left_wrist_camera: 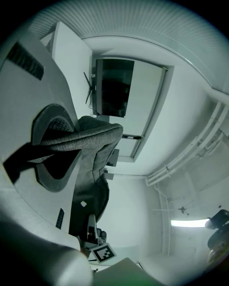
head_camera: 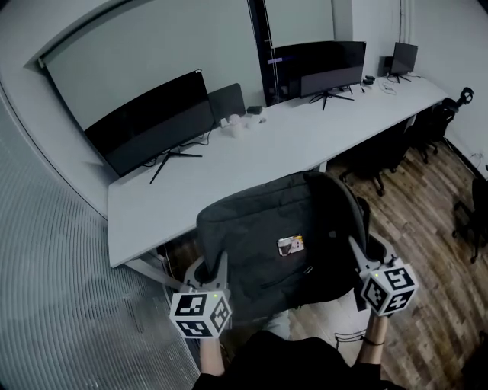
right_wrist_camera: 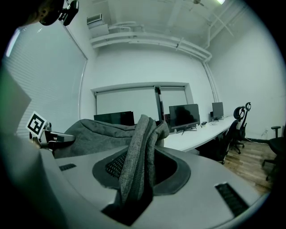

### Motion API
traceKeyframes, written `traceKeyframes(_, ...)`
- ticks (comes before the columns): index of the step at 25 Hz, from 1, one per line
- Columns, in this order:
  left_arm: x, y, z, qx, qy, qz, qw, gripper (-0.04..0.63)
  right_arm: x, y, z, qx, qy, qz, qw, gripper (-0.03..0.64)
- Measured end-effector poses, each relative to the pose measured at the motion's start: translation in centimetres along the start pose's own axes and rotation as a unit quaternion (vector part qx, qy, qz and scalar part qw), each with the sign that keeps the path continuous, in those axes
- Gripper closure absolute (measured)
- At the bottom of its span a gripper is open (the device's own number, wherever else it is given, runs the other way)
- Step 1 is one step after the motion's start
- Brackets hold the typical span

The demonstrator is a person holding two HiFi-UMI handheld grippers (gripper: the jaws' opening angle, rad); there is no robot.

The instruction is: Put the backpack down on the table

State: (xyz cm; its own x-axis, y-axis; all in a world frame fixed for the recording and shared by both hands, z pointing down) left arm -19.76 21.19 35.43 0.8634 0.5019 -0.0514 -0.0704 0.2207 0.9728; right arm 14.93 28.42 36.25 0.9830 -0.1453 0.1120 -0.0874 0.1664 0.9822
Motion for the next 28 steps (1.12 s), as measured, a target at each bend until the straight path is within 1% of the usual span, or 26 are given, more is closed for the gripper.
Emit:
traceKeyframes(11, -5.0, -2.3, 8.1, -0.01, 0.01, -0.016, 0.9998, 0.541, 1.0, -2.4, 8.8, -0.014, 0.011, -0.004, 1.0, 0.495)
traceKeyframes(17, -6.7, -2.7, 11.1, -0.01, 0.016, -0.02, 0.9996, 0.541, 1.5, -3.0, 12.0, -0.014, 0.017, -0.007, 1.0, 0.495)
traceKeyframes(28, -8.8, -3.4, 15.1, -0.015, 0.011, -0.024, 0.9995, 0.541, 2.4, -3.7, 16.4, -0.016, 0.016, -0.002, 1.0, 0.495)
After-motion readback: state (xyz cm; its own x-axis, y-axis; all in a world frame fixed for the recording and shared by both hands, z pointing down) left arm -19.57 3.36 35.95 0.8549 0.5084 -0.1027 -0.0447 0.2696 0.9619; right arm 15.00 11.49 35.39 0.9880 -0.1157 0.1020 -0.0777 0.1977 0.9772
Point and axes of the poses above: the fingertips, and each gripper's own axes: z forward along the fingers, x to its right, y out of its underside, the point moved 7 cm from there along -z, backward along the fingers, and after that the axes turned 1 degree about -y, right-handed, at the moved point
